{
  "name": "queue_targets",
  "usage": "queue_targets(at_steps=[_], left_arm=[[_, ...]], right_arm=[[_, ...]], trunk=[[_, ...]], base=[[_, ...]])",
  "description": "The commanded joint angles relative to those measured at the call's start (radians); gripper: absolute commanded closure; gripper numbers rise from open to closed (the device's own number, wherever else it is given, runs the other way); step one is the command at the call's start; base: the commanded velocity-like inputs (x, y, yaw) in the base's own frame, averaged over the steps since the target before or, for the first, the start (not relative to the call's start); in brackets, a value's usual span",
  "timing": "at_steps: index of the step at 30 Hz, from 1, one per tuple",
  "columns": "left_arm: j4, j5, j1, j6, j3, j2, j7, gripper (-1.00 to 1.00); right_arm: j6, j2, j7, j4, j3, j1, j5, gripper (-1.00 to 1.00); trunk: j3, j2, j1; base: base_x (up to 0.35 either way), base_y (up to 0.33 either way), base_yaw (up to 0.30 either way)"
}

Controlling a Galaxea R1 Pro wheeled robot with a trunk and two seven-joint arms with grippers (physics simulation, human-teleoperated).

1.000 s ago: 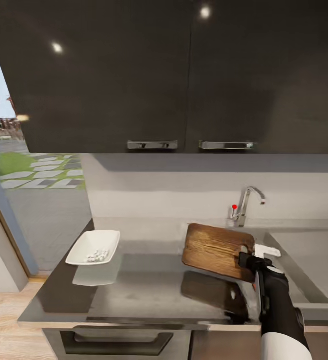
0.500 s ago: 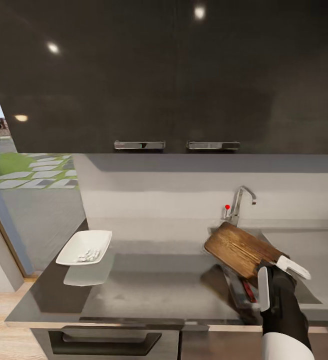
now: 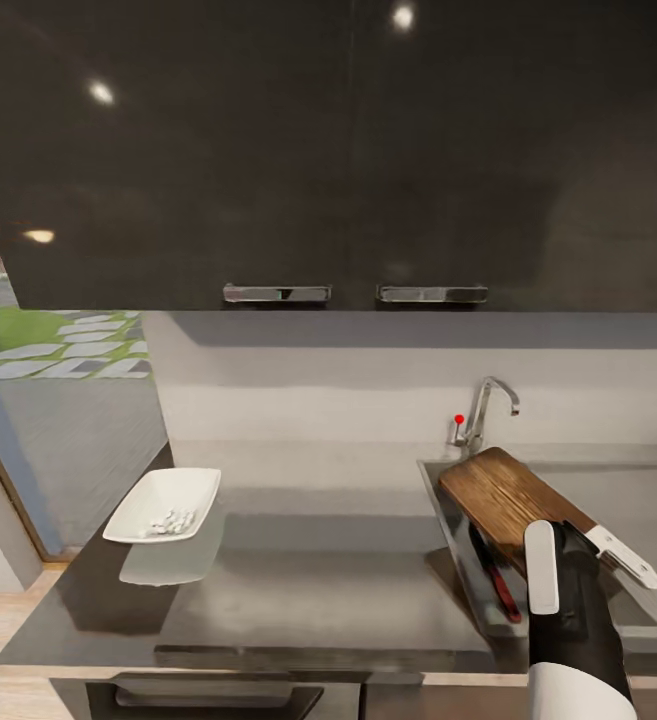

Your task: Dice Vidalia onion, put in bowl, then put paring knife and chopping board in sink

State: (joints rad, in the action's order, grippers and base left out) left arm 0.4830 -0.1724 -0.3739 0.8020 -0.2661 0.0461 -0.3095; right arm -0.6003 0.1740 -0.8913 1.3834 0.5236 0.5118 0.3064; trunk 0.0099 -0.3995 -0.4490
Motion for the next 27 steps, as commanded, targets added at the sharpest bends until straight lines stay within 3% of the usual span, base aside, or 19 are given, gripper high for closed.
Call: queue_targets(at_steps=[1,12,15,20,27], left_arm=[[0.001,-0.01,0.0,0.002,-0.008,0.001,-0.003,-1.0],[0.0,-0.01,0.0,0.002,-0.008,0.001,-0.003,-1.0],[0.0,-0.01,0.0,0.002,-0.008,0.001,-0.003,-1.0],[0.0,-0.01,0.0,0.002,-0.008,0.001,-0.003,-1.0],[0.0,-0.01,0.0,0.002,-0.008,0.002,-0.003,-1.0]], right_arm=[[-0.004,0.0,-0.004,0.002,0.001,0.001,0.005,1.0],[-0.006,0.0,-0.003,0.002,0.002,0.001,0.013,1.0],[-0.006,0.0,-0.004,0.001,0.004,0.001,0.061,1.0],[0.002,0.0,-0.009,-0.001,0.006,0.001,0.074,1.0],[0.11,0.0,-0.136,-0.009,0.0,0.001,0.091,1.0]], trunk=[[0.0,-0.001,-0.001],[-0.015,-0.001,-0.001],[-0.019,-0.001,-0.001],[-0.027,-0.001,-0.001],[-0.035,-0.001,-0.001]], base=[[0.297,0.0,0.0],[0.06,0.0,0.0],[0.0,0.0,0.0],[0.0,0.0,0.0],[0.0,0.0,0.0]])
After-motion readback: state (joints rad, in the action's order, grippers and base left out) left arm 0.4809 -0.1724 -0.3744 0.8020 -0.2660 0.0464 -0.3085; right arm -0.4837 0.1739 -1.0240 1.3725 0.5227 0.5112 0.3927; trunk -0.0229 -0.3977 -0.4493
